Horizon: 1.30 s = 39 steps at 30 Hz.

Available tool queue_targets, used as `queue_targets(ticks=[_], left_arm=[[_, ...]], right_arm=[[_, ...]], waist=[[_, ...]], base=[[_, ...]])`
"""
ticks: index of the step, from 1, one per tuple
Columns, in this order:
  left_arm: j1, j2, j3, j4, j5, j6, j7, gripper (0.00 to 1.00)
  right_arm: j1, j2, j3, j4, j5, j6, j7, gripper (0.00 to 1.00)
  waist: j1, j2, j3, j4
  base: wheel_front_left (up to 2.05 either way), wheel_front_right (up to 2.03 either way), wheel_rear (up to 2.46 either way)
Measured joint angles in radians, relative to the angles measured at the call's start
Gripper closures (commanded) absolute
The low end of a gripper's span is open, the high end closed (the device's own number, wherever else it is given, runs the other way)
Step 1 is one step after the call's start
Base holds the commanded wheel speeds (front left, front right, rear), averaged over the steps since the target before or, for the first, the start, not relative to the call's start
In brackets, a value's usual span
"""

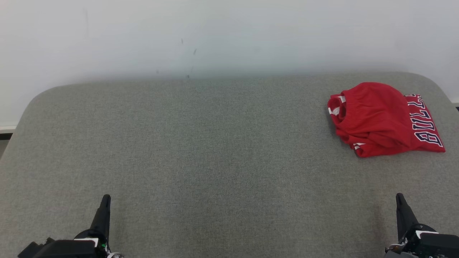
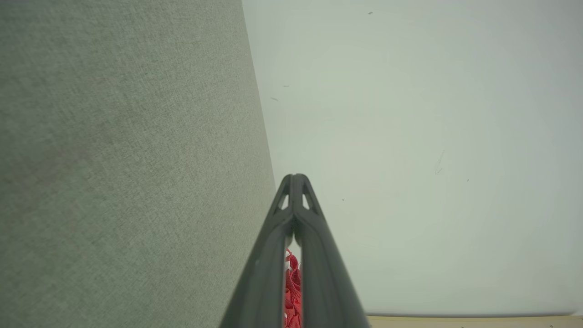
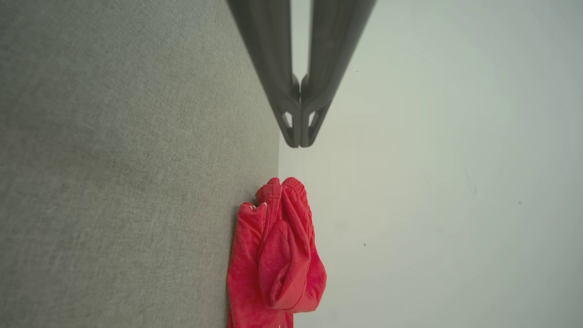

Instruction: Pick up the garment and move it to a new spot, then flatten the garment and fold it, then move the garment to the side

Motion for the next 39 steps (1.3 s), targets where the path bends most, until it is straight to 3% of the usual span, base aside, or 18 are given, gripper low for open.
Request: queue_targets(ticks=[39], left_arm=[[0.000, 0.000, 0.000, 0.001, 0.000, 0.000, 0.000, 1.00]], right_arm=[[0.000, 0.000, 0.000, 0.000, 0.000, 0.000, 0.000, 1.00]], waist=[[0.0000, 0.0000, 0.000, 0.000]], base=[[0.00, 0.00, 0.00]])
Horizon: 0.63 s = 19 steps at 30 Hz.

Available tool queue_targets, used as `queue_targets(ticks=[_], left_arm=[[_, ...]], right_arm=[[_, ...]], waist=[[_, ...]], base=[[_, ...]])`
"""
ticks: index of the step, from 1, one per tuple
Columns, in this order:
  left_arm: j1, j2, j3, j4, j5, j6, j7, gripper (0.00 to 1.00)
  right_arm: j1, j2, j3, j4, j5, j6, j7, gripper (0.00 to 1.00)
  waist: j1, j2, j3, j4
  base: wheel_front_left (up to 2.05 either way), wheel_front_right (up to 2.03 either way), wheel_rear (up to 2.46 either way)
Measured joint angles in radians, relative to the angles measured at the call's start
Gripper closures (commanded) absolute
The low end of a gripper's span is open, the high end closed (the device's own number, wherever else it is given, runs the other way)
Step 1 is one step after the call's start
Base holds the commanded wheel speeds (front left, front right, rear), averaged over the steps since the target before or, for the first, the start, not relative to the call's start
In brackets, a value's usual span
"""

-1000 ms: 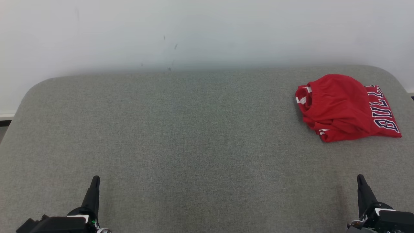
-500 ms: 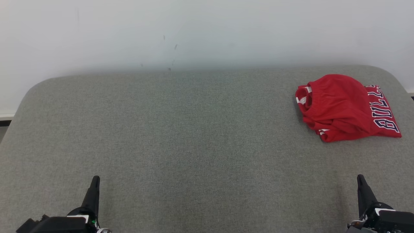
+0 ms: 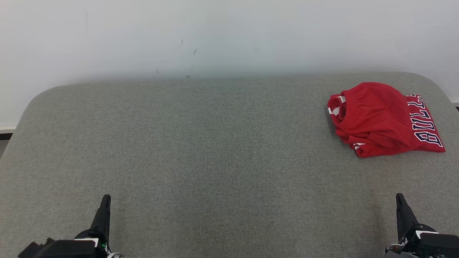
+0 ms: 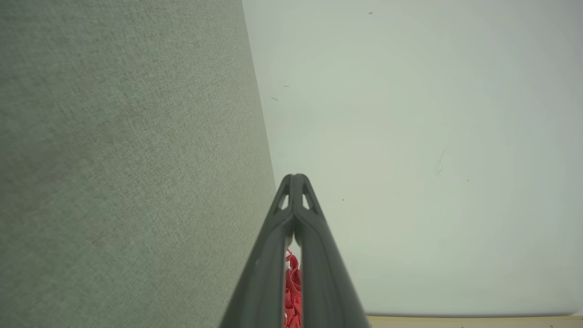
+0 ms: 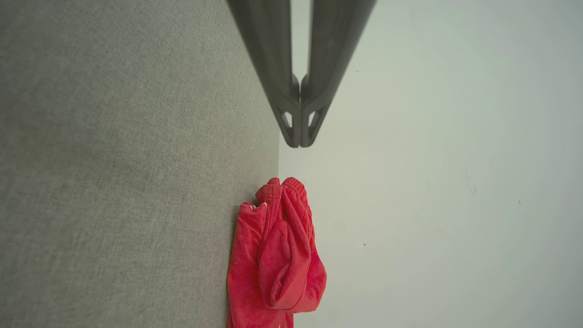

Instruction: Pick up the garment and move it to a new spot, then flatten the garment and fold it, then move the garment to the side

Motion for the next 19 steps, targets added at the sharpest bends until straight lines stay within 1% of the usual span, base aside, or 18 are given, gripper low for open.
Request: queue_targets(ticks=[19], left_arm=[[0.000, 0.000, 0.000, 0.000, 0.000, 0.000, 0.000, 1.00]], right_arm=[[0.000, 0.000, 0.000, 0.000, 0.001, 0.000, 0.000, 1.00]], waist=[[-0.0001, 0.0000, 0.000, 0.000]], base=[[0.00, 0.00, 0.00]])
